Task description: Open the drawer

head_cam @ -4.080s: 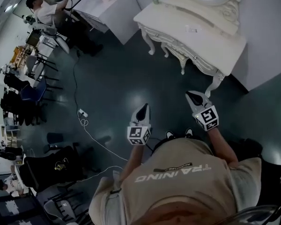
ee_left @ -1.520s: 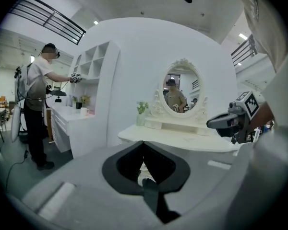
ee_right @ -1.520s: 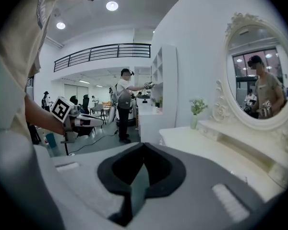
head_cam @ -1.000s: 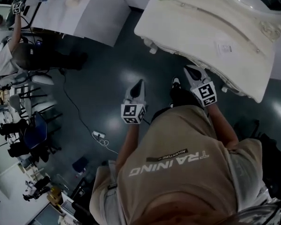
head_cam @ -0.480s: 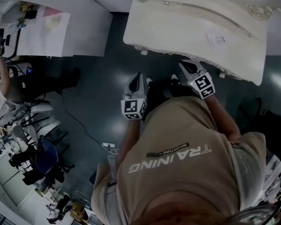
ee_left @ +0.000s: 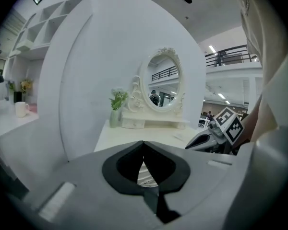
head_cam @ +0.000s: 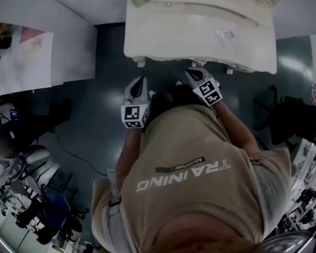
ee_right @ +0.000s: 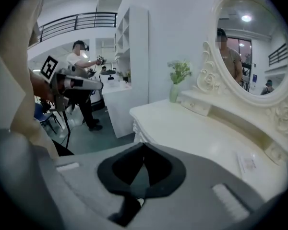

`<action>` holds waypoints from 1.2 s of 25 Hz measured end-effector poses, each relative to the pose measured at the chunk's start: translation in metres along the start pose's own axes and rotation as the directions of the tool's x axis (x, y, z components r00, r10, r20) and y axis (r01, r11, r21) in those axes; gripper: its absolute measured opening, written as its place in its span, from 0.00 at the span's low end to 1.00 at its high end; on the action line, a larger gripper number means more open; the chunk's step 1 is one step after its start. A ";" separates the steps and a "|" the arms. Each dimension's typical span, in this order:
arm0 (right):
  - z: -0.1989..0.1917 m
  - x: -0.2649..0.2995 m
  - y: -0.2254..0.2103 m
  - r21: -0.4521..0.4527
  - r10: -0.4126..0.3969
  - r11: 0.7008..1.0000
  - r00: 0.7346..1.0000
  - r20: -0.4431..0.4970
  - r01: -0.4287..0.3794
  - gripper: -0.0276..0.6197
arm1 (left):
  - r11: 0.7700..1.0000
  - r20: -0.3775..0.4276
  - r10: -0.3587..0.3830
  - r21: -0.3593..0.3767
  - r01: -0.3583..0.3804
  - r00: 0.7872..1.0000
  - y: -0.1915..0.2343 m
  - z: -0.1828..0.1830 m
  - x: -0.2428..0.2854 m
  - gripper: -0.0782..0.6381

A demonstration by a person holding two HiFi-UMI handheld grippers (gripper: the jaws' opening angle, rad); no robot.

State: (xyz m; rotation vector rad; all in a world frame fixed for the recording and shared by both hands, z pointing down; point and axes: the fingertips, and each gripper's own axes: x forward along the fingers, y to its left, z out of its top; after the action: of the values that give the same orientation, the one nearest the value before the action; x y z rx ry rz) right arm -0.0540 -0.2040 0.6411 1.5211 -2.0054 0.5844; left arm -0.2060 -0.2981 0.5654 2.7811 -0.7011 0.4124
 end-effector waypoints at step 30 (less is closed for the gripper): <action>-0.119 0.150 -0.088 0.517 0.102 0.856 0.973 -0.208 0.021 0.28 | 0.992 -0.127 -0.122 0.009 0.124 0.984 0.000 0.062 0.139 0.11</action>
State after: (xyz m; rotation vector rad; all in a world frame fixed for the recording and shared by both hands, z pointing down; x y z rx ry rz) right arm 0.0191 -0.2610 0.8304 1.6115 -1.7849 1.3428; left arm -0.0752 -0.3753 0.5535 2.7662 -0.4962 0.5658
